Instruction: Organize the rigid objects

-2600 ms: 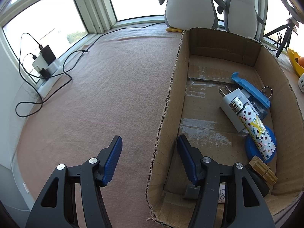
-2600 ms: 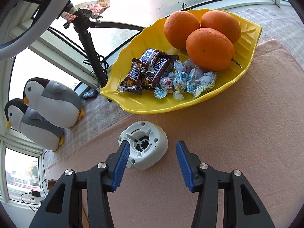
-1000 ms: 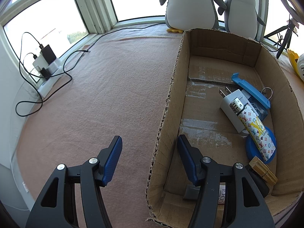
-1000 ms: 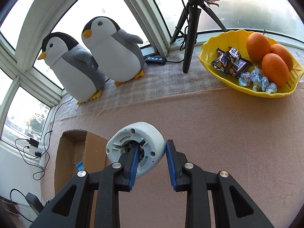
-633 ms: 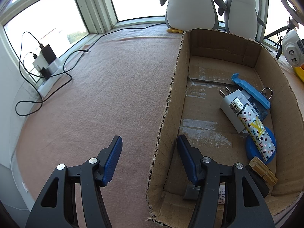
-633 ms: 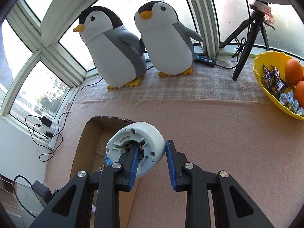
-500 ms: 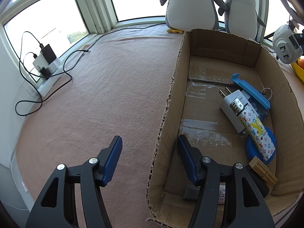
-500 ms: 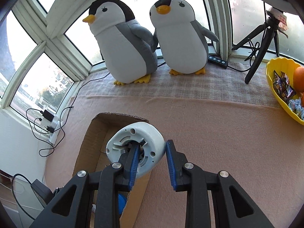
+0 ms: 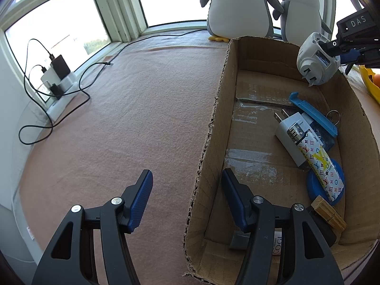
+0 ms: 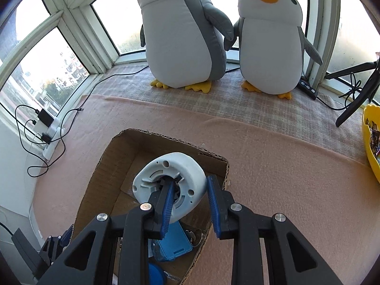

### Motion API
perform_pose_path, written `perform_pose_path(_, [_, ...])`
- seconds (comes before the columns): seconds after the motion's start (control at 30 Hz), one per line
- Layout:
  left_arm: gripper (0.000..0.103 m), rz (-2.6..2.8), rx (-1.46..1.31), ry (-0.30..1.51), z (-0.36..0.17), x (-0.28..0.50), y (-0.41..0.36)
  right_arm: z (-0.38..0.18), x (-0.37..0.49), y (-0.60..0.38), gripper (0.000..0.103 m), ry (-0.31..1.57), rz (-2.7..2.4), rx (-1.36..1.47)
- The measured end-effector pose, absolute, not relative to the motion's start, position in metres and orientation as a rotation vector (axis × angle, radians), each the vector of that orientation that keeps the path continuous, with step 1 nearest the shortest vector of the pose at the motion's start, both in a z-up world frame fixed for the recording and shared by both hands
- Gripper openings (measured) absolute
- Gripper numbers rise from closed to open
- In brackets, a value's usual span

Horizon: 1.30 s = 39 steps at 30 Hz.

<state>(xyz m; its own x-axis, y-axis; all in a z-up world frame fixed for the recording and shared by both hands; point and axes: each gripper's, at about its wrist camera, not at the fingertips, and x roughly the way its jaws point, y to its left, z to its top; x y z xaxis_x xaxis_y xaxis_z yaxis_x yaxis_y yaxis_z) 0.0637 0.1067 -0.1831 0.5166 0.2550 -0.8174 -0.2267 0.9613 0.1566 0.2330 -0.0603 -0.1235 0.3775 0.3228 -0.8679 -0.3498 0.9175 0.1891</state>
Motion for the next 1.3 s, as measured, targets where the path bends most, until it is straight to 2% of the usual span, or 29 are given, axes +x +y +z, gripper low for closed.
perform_pose_path(0.5, [0.060,0.289,0.033,0.986,-0.183,0.064,0.107,-0.138,0.240,-0.044,0.026,1.132,0.405,-0.113])
perform_pose_path(0.6, [0.060,0.290,0.032,0.986,-0.184,0.064,0.107,-0.134,0.239,-0.043,0.033,1.105,0.398,-0.131])
perform_pose_path(0.67, [0.060,0.290,0.033,0.986,-0.184,0.064,0.106,-0.129,0.237,-0.044,0.047,1.099,0.412,-0.134])
perform_pose_path(1.13, [0.060,0.273,0.044,1.009,-0.180,0.063,0.105,-0.092,0.183,-0.071,0.048,1.035,0.453,-0.105])
perform_pose_path(1.3, [0.060,0.277,0.048,0.990,-0.165,0.054,0.104,-0.075,0.154,-0.084,0.056,0.983,0.449,-0.120])
